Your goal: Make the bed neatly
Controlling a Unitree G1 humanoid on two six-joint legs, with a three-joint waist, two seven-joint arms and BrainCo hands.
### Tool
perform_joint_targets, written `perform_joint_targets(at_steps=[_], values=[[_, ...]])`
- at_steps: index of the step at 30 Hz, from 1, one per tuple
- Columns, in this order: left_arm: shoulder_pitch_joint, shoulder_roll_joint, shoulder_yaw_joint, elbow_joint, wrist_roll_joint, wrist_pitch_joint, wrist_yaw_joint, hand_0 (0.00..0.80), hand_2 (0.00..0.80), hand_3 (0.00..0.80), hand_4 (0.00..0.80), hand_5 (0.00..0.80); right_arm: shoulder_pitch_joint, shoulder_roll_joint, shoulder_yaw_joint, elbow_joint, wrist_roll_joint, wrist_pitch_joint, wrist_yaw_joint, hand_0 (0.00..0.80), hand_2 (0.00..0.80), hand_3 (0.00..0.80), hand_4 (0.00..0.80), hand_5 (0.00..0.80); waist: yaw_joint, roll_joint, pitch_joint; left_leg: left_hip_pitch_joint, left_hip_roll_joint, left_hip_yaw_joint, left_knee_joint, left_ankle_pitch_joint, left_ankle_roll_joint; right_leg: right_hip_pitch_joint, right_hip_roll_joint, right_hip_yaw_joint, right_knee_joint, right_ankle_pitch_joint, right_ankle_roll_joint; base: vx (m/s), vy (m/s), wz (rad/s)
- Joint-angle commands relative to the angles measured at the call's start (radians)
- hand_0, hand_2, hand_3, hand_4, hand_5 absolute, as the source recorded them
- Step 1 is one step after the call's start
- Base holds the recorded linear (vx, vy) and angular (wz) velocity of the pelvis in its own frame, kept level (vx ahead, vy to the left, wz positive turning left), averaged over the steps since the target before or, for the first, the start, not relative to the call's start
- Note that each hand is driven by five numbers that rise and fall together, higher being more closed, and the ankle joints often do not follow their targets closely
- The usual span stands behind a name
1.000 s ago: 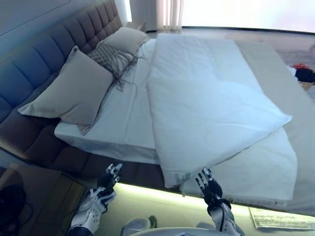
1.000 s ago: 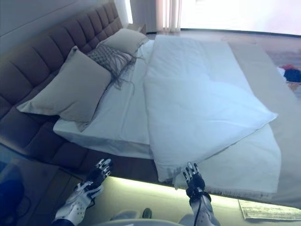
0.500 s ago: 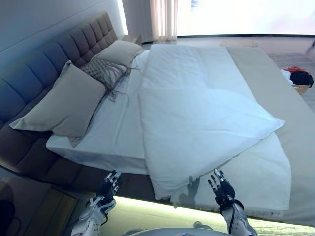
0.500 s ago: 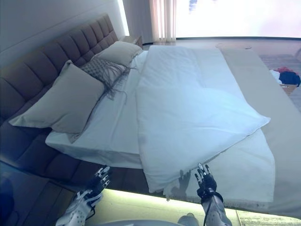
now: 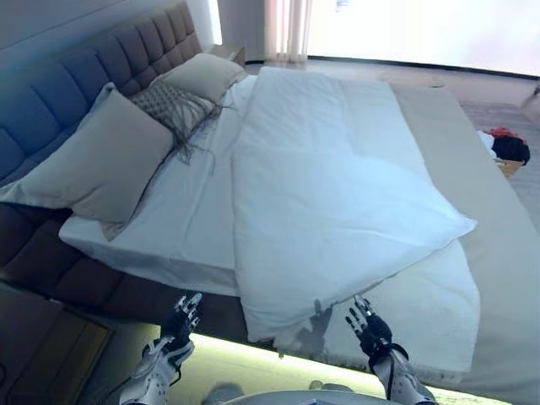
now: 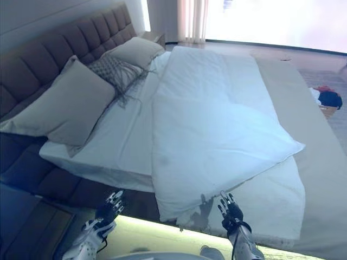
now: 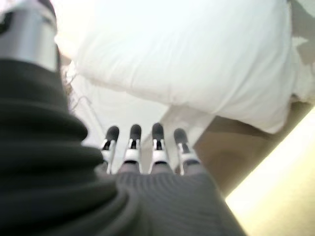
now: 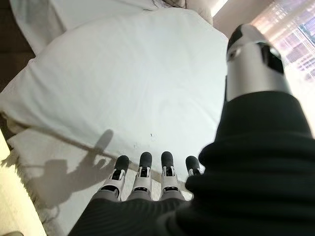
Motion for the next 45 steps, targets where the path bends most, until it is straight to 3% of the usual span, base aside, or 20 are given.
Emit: perform_joint_targets(at_steps=[1, 4, 8, 10, 13, 16, 19, 20, 22, 24, 25, 28, 29, 30, 32, 34, 37, 42, 44, 45], values=[[0.014, 0.020, 0.000, -0.085, -0.019, -0.054, -0.015, 0.000, 0.000, 0.000, 0.000, 0.000, 0.021, -0.011, -0.018, -0.098, 0.012, -0.054, 0.025, 0.000, 0.000, 0.000, 0.000, 0.000, 0.025, 0.000, 0.026, -0.058, 0.018, 0.052, -0.019, 0.260, -0.026, 0.026, 0.000, -0.018, -0.026, 0.071, 0.026, 0.129, 0.085, 0.45], [0.018, 0.010, 0.007, -0.095, -0.013, -0.033, -0.022, 0.000, 0.000, 0.000, 0.000, 0.000, 0.056, -0.018, -0.032, -0.144, 0.022, -0.070, 0.017, 0.000, 0.000, 0.000, 0.000, 0.000, 0.039, 0.018, 0.034, -0.100, 0.025, 0.067, -0.143, 0.309, -0.056, 0.073, -0.002, -0.047, -0.060, 0.054, 0.031, 0.145, 0.123, 0.32], [0.003, 0.009, 0.020, -0.088, -0.027, -0.005, -0.022, 0.000, 0.000, 0.000, 0.000, 0.000, 0.086, -0.025, -0.066, -0.159, 0.037, -0.087, 0.029, 0.000, 0.000, 0.000, 0.000, 0.000, 0.032, 0.032, 0.019, -0.091, 0.015, 0.071, -0.234, 0.258, -0.061, 0.092, -0.043, -0.061, -0.044, 0.026, 0.053, 0.136, 0.127, 0.08], [-0.008, 0.008, 0.022, -0.078, -0.030, -0.004, -0.025, 0.000, 0.000, 0.000, 0.000, 0.000, 0.076, -0.020, -0.080, -0.146, 0.042, -0.096, 0.013, 0.000, 0.000, 0.000, 0.000, 0.000, 0.020, 0.034, 0.009, -0.065, -0.003, 0.091, -0.249, 0.182, -0.045, 0.080, -0.076, -0.058, 0.001, 0.014, 0.066, 0.146, 0.185, -0.08], [-0.010, 0.029, 0.012, -0.104, 0.020, -0.019, -0.030, 0.000, 0.000, 0.000, 0.000, 0.000, 0.069, -0.002, -0.109, -0.125, 0.045, -0.130, -0.003, 0.000, 0.000, 0.000, 0.000, 0.000, 0.020, 0.041, 0.001, -0.058, -0.045, 0.102, -0.215, 0.125, -0.006, 0.056, -0.126, -0.054, 0.149, -0.022, 0.086, 0.126, 0.165, -0.26], [-0.023, 0.065, 0.029, -0.104, -0.004, -0.003, 0.002, 0.000, 0.000, 0.000, 0.000, 0.000, 0.073, 0.025, -0.140, -0.121, 0.046, -0.121, -0.073, 0.000, 0.000, 0.000, 0.000, 0.000, -0.004, 0.035, 0.012, -0.012, -0.072, 0.149, -0.178, 0.078, 0.031, -0.038, -0.193, -0.051, 0.281, 0.070, 0.099, 0.141, 0.035, -0.28], [-0.042, 0.090, 0.024, -0.121, -0.009, -0.007, -0.001, 0.000, 0.000, 0.000, 0.000, 0.000, 0.081, 0.026, -0.188, -0.071, 0.055, -0.127, -0.050, 0.000, 0.000, 0.000, 0.000, 0.000, -0.020, 0.032, 0.014, 0.004, -0.051, 0.161, -0.156, 0.064, 0.013, -0.029, -0.217, -0.028, 0.148, 0.094, 0.098, 0.146, -0.227, -0.13], [-0.054, 0.098, 0.025, -0.121, -0.012, -0.009, 0.005, 0.000, 0.000, 0.000, 0.000, 0.000, 0.064, 0.015, -0.218, -0.032, 0.057, -0.112, -0.039, 0.000, 0.000, 0.000, 0.000, 0.000, -0.023, 0.021, 0.018, -0.003, -0.040, 0.158, -0.135, 0.048, -0.001, -0.029, -0.242, -0.005, 0.087, 0.132, 0.116, 0.111, -0.378, -0.02], [-0.067, 0.106, 0.040, -0.124, -0.015, -0.009, 0.013, 0.000, 0.000, 0.000, 0.000, 0.000, 0.021, -0.009, -0.247, 0.017, 0.078, -0.071, -0.032, 0.000, 0.000, 0.000, 0.000, 0.000, -0.016, 0.012, 0.033, -0.016, 0.006, 0.161, -0.102, 0.028, -0.023, -0.033, -0.266, 0.003, 0.042, 0.160, 0.140, 0.048, -0.402, -0.05], [-0.070, 0.110, 0.056, -0.132, -0.016, -0.015, 0.018, 0.000, 0.000, 0.000, 0.000, 0.000, -0.032, -0.026, -0.258, 0.065, 0.079, -0.030, -0.023, 0.000, 0.000, 0.000, 0.000, 0.000, 0.002, 0.007, 0.053, -0.037, 0.070, 0.151, -0.065, 0.016, -0.042, -0.044, -0.253, 0.000, 0.045, 0.136, 0.157, -0.021, -0.356, -0.07], [-0.064, 0.112, 0.062, -0.139, -0.022, -0.016, 0.019, 0.000, 0.000, 0.000, 0.000, 0.000, -0.048, -0.027, -0.258, 0.075, 0.076, -0.016, -0.020, 0.000, 0.000, 0.000, 0.000, 0.000, 0.013, 0.004, 0.064, -0.054, 0.093, 0.122, -0.037, 0.012, -0.053, -0.050, -0.238, 0.009, 0.052, 0.121, 0.161, 0.001, -0.333, -0.01], [-0.023, 0.112, 0.075, -0.148, -0.044, -0.009, 0.029, 0.000, 0.000, 0.000, 0.000, 0.000, -0.072, -0.041, -0.231, 0.047, 0.121, -0.004, -0.023, 0.000, 0.000, 0.000, 0.000, 0.000, 0.052, 0.018, 0.104, -0.112, 0.150, -0.032, 0.000, 0.071, -0.086, -0.069, -0.185, 0.055, 0.091, 0.081, 0.149, 0.047, -0.216, -0.30], [-0.024, 0.109, 0.069, -0.140, -0.048, -0.019, 0.025, 0.000, 0.000, 0.000, 0.000, 0.000, -0.077, -0.042, -0.223, 0.039, 0.136, -0.013, -0.026, 0.000, 0.000, 0.000, 0.000, 0.000, 0.054, 0.023, 0.108, -0.115, 0.160, -0.043, -0.017, 0.075, -0.088, -0.079, -0.183, 0.059, 0.102, 0.076, 0.150, -0.177, 0.022, -0.52], [-0.056, 0.108, 0.021, -0.110, -0.068, -0.063, 0.008, 0.000, 0.000, 0.000, 0.000, 0.000, -0.126, -0.054, -0.208, 0.033, 0.154, -0.083, -0.003, 0.000, 0.000, 0.000, 0.000, 0.000, 0.054, 0.046, 0.139, -0.150, 0.183, -0.062, -0.078, 0.095, -0.086, -0.158, -0.198, 0.051, 0.163, 0.054, 0.153, -0.339, 0.103, -0.35], [-0.141, 0.094, -0.061, -0.070, -0.117, -0.116, 0.029, 0.000, 0.000, 0.000, 0.000, 0.000, -0.227, -0.093, -0.211, 0.049, 0.195, -0.159, 0.008, 0.000, 0.000, 0.000, 0.000, 0.000, 0.041, 0.068, 0.203, -0.277, 0.159, -0.084, -0.029, 0.121, -0.103, -0.290, -0.240, 0.057, 0.254, 0.044, 0.163, -0.594, 0.181, -0.21], [-0.172, 0.076, -0.088, -0.078, -0.141, -0.134, 0.032, 0.000, 0.000, 0.000, 0.000, 0.000, -0.290, -0.111, -0.217, 0.057, 0.193, -0.172, 0.001, 0.000, 0.000, 0.000, 0.000, 0.000, 0.035, 0.077, 0.235, -0.333, 0.143, -0.072, 0.028, 0.103, -0.109, -0.365, -0.264, 0.072, 0.329, 0.031, 0.165, -0.338, 0.134, -0.02], [-0.129, 0.075, -0.064, -0.142, -0.153, -0.096, 0.083, 0.000, 0.000, 0.000, 0.000, 0.000, -0.289, -0.110, -0.223, 0.031, 0.201, -0.131, -0.001, 0.000, 0.000, 0.000, 0.000, 0.000, 0.041, 0.072, 0.249, -0.358, 0.166, -0.060, 0.127, 0.052, -0.117, -0.419, -0.275, 0.082, 0.445, -0.001, 0.170, 0.034, 0.017, 0.31], [-0.045, 0.066, -0.020, -0.189, -0.167, -0.041, 0.086, 0.000, 0.000, 0.000, 0.000, 0.000, -0.185, -0.051, -0.199, -0.043, 0.139, -0.079, -0.044, 0.000, 0.000, 0.000, 0.000, 0.000, 0.041, 0.059, 0.198, -0.257, 0.209, -0.067, 0.078, 0.065, -0.125, -0.338, -0.260, 0.076, 0.408, -0.014, 0.163, 0.237, -0.018, -0.12], [-0.028, 0.059, -0.012, -0.179, -0.147, -0.007, 0.043, 0.000, 0.000, 0.000, 0.000, 0.000, -0.113, -0.040, -0.217, -0.079, 0.124, -0.098, -0.037, 0.000, 0.000, 0.000, 0.000, 0.000, 0.030, 0.066, 0.178, -0.254, 0.189, 0.009, 0.094, 0.121, -0.139, -0.251, -0.253, 0.018, 0.363, -0.017, 0.153, 0.250, -0.003, 0.20], [-0.027, 0.059, -0.012, -0.177, -0.145, -0.002, 0.039, 0.000, 0.000, 0.000, 0.000, 0.000, -0.105, -0.040, -0.219, -0.083, 0.122, -0.101, -0.039, 0.000, 0.000, 0.000, 0.000, 0.000, 0.027, 0.067, 0.177, -0.255, 0.187, 0.016, 0.098, 0.124, -0.140, -0.239, -0.254, 0.009, 0.357, -0.018, 0.153, 0.239, 0.059, 0.61]])
